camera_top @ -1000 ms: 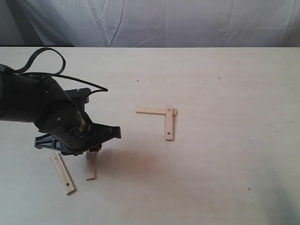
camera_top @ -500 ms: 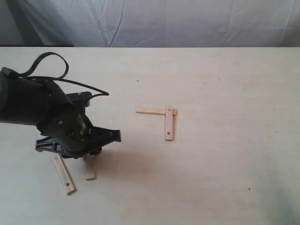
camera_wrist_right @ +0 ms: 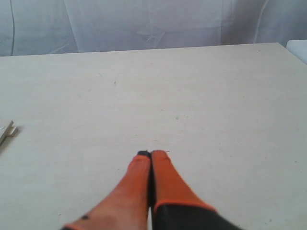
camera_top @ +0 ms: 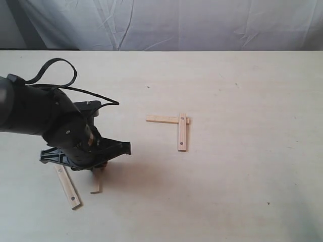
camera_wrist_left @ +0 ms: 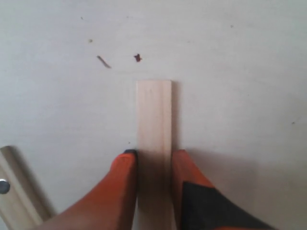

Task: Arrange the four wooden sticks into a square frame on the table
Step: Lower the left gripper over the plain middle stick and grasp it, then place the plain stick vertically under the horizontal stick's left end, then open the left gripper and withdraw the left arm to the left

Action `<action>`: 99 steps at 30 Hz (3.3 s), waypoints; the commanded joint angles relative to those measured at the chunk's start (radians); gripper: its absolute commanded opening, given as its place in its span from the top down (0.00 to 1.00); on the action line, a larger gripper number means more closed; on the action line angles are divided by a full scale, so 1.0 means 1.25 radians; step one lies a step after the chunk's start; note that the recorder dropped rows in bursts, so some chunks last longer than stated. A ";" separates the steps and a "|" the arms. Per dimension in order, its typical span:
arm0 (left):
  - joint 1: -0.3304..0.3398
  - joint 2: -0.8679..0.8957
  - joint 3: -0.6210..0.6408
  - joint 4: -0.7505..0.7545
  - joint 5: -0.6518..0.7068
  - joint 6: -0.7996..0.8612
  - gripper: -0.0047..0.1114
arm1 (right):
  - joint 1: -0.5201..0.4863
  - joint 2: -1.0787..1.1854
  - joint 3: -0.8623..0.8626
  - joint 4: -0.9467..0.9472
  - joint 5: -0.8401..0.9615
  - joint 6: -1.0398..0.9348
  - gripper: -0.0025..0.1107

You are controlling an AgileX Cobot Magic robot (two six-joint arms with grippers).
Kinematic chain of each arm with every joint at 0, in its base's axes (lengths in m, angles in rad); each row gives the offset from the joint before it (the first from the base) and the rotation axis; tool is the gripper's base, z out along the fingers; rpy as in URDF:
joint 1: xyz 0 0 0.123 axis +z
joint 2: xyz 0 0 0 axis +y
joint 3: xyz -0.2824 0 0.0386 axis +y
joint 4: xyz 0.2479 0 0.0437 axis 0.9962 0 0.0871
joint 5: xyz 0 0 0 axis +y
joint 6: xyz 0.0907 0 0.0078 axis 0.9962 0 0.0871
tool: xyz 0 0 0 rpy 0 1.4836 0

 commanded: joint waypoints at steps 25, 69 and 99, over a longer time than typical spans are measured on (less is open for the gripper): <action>-0.009 0.228 -0.428 -0.193 0.038 0.398 0.96 | -0.004 -0.004 0.001 -0.004 -0.011 -0.002 0.99; -0.008 -0.066 -0.280 -0.014 0.277 0.397 0.96 | -0.004 -0.004 0.001 -0.004 -0.011 -0.002 0.99; 0.119 -0.483 0.176 -0.107 0.125 0.391 0.96 | -0.004 -0.004 0.001 -0.006 -0.009 -0.002 0.99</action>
